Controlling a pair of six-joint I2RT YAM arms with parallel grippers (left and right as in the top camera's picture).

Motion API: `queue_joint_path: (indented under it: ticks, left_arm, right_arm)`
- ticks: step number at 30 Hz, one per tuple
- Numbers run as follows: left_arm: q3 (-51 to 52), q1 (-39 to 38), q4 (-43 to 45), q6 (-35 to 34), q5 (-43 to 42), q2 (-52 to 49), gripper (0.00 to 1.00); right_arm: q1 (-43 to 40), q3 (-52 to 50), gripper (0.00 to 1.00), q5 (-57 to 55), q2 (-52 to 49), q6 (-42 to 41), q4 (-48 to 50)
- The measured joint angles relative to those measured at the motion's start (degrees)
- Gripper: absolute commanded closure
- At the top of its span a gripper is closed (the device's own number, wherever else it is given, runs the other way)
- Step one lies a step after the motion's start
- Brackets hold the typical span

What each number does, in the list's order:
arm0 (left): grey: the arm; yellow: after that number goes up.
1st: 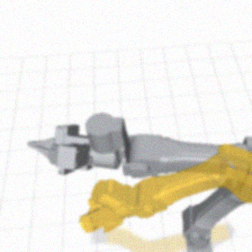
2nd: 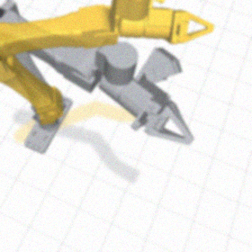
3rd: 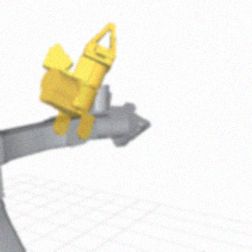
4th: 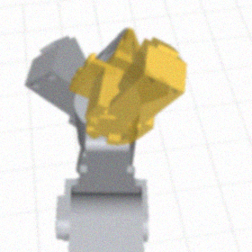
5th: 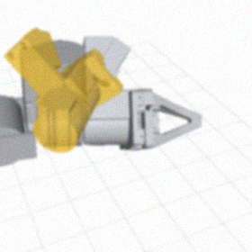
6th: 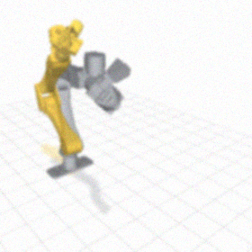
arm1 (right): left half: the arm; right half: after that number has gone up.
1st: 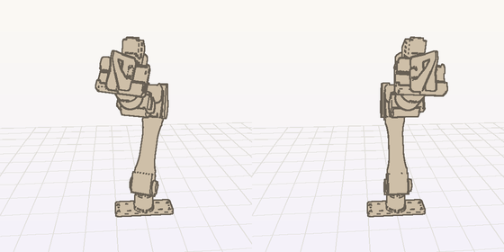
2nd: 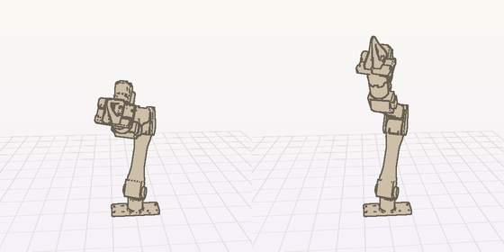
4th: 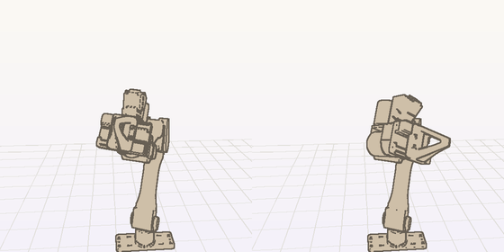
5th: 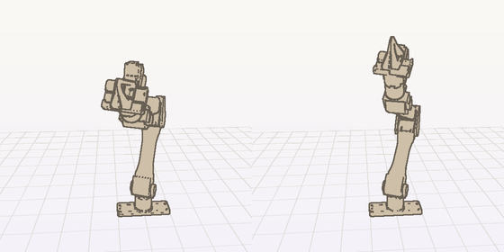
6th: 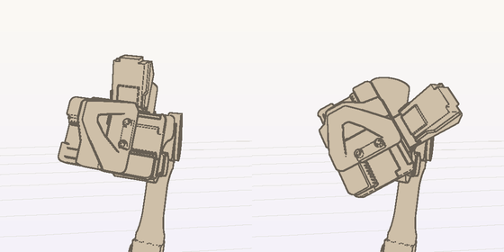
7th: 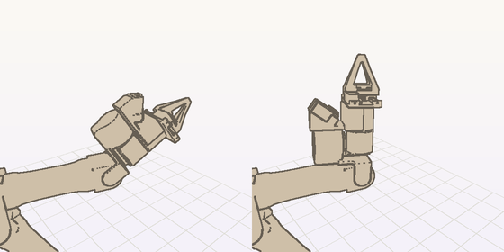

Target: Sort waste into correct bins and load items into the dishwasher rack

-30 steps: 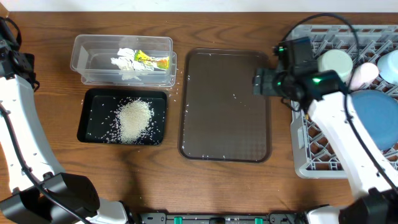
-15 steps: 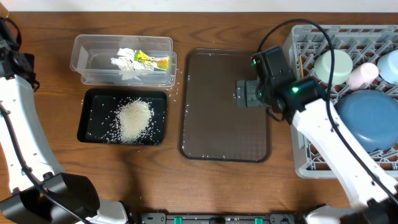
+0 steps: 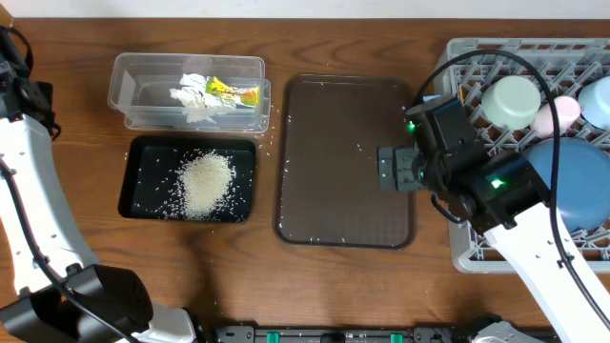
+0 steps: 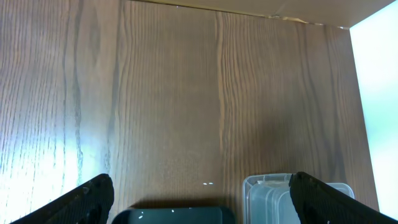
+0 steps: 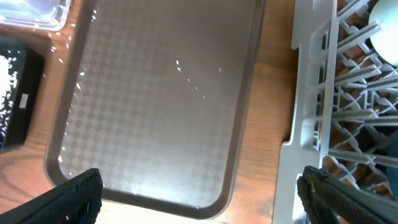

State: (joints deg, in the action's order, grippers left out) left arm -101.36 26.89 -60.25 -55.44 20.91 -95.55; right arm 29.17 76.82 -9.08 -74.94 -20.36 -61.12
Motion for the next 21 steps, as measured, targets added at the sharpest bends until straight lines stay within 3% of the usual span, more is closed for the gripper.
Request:
queue_joint_path:
  ticks: [15,18,21]
  left_arm:
    - [0.0,0.0,0.0,0.0,0.0,0.0,0.08]
    - [0.0,0.0,0.0,0.0,0.0,0.0,0.08]
    - [0.0,0.0,0.0,0.0,0.0,0.0,0.08]
  right_arm:
    - [-1.2,-0.6,0.01,-4.7,8.3,0.1,-1.0]
    - [-3.3,-4.7,0.01,-5.5,11.6,0.7,3.1]
    - [-5.7,-13.5,0.01,-4.5,16.1,2.9,13.4]
